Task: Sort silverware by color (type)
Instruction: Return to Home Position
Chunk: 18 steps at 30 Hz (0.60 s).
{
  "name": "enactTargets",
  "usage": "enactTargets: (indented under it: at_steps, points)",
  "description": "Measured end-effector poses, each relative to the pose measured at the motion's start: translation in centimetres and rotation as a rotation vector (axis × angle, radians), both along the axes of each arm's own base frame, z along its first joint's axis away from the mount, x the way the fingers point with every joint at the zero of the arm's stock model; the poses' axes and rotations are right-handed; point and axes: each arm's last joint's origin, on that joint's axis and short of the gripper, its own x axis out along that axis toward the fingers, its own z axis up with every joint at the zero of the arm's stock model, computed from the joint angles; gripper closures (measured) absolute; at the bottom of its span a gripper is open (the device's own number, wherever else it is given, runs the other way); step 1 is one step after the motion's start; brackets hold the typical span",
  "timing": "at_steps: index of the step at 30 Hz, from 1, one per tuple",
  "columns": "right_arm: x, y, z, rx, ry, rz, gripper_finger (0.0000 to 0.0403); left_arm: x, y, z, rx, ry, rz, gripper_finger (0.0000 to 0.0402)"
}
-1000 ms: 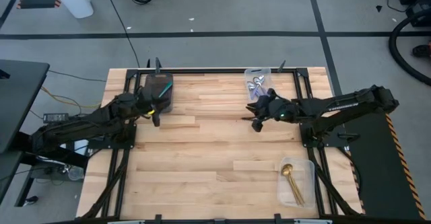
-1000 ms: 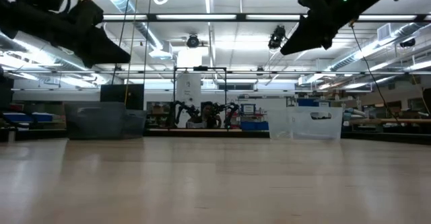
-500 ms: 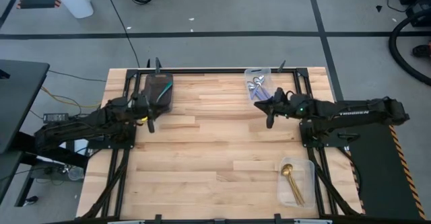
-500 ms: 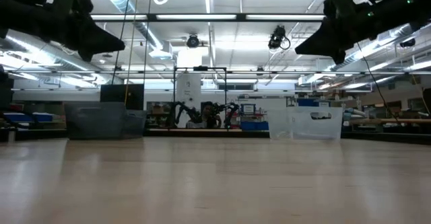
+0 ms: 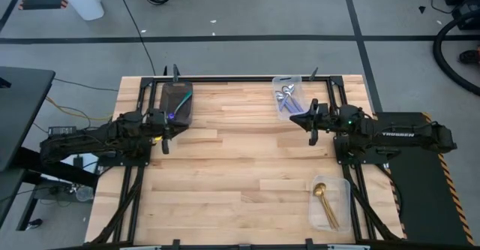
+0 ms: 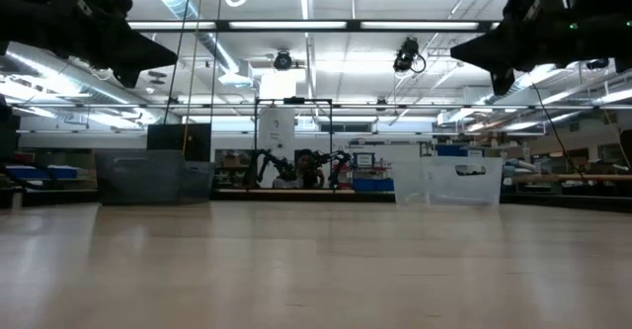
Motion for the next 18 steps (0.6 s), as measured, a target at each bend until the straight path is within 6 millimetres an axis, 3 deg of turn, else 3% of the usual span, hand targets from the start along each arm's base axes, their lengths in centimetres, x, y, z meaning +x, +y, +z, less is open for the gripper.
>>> enactTargets:
  at_steps: [12, 18]
  points:
    - [-1.9, 0.2, -0.7, -0.05, -0.096, 0.057, 0.0393, 0.1, -0.5, -0.4, 0.002, 0.033, -0.016, 0.0384]
    - [-2.4, 0.3, -1.5, -0.032, -0.121, 0.035, 0.0393, 0.5, -0.4, -4.3, -0.046, 0.052, -0.003, 0.0386]
